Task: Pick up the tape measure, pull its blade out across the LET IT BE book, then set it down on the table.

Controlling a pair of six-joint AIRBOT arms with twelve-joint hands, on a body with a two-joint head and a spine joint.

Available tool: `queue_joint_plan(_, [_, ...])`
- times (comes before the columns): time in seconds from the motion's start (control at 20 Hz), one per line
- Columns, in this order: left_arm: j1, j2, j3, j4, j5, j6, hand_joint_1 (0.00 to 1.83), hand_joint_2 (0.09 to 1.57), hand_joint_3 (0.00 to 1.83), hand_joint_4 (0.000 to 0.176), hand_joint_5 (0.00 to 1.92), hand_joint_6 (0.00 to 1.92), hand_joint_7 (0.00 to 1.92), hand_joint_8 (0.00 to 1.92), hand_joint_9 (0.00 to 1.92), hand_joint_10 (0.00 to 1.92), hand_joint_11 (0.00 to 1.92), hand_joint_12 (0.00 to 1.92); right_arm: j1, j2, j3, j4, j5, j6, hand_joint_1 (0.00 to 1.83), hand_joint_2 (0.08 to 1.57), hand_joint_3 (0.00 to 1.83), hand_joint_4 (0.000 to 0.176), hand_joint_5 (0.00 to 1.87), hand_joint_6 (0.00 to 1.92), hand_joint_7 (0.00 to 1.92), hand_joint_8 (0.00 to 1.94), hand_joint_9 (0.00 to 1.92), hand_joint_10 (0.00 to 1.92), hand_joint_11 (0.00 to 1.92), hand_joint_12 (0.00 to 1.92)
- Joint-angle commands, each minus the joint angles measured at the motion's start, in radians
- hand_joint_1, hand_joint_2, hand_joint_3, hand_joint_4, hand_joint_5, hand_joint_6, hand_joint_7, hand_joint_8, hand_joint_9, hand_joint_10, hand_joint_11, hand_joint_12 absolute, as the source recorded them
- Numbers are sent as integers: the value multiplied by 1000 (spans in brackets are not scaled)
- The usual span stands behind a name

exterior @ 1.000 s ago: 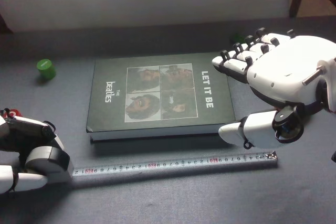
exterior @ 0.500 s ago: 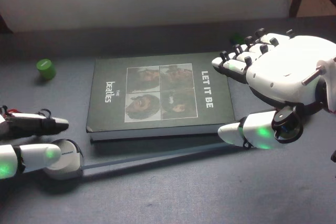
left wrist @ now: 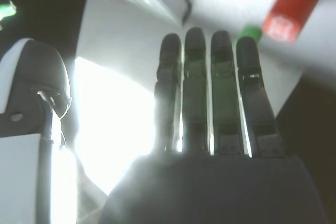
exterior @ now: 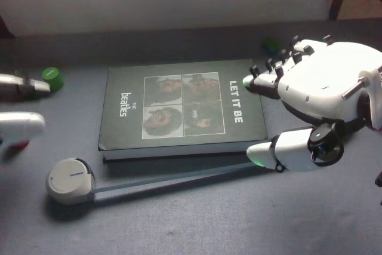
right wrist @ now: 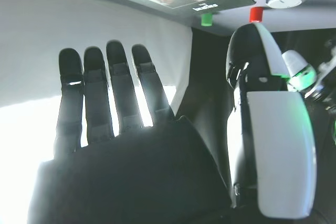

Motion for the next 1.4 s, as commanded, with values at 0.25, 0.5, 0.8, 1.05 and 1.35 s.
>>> queue_joint_plan(0.25, [-383, 66, -91, -45, 243, 328, 940, 1253, 0, 36, 719, 1406, 654, 1729, 787, 1856, 867, 1865, 8, 4, -13, -58, -21, 3, 870, 1075, 0, 0, 908, 1318, 1001, 1172, 992, 1779, 1060, 1880])
queue_joint_plan(0.5, [-856, 57, -185, -405, 614, 1453, 1124, 1157, 0, 0, 1018, 1921, 1063, 1921, 1133, 1921, 1232, 1921, 11, -30, -22, -58, -97, -2, 1162, 1079, 8, 0, 1124, 1921, 1471, 1941, 1624, 1921, 1813, 1921])
queue_joint_plan(0.8, [-915, 14, -292, -1053, 435, 2034, 813, 1284, 2, 128, 1411, 1921, 1450, 1921, 1496, 1921, 1537, 1921, 47, -85, -49, -58, -263, -24, 934, 1277, 12, 175, 1303, 1921, 1498, 1941, 1693, 1921, 1874, 1921])
queue_joint_plan(1.05, [-938, -61, -463, -1373, 135, 2328, 724, 1298, 0, 176, 1433, 1921, 1563, 1921, 1683, 1921, 1742, 1921, 51, -138, -56, -68, -401, -48, 955, 1289, 4, 176, 1203, 1921, 1501, 1941, 1729, 1921, 1919, 1921])
queue_joint_plan(1.35, [-943, -212, -628, -1472, -255, 2339, 731, 1325, 0, 176, 1314, 1921, 1558, 1921, 1675, 1921, 1761, 1921, 32, -143, -82, -135, -409, -40, 1032, 1267, 0, 176, 1275, 1921, 1512, 1941, 1739, 1921, 1921, 1921])
